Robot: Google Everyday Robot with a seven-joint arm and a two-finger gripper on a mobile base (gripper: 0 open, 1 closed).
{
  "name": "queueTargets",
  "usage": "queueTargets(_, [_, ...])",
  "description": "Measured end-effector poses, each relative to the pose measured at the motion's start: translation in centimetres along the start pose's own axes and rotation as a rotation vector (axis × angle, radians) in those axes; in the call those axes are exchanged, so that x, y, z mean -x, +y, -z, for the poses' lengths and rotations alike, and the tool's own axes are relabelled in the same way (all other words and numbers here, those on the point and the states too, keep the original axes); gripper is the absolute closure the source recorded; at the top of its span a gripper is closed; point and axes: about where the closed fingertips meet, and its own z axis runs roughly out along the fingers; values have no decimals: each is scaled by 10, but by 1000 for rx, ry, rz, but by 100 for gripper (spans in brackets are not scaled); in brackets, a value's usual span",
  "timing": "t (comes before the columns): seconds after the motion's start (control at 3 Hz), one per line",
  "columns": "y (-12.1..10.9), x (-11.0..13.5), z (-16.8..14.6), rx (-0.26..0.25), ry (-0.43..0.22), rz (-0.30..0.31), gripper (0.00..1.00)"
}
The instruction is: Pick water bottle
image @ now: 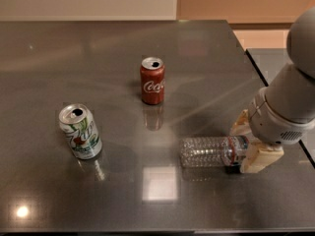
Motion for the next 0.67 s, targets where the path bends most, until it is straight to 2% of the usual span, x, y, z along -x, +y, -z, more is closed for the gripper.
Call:
queueTargets(0.33, [2,4,-1,13,-5,0,64])
queueTargets(0.67, [0,7,11,28,2,-36,87])
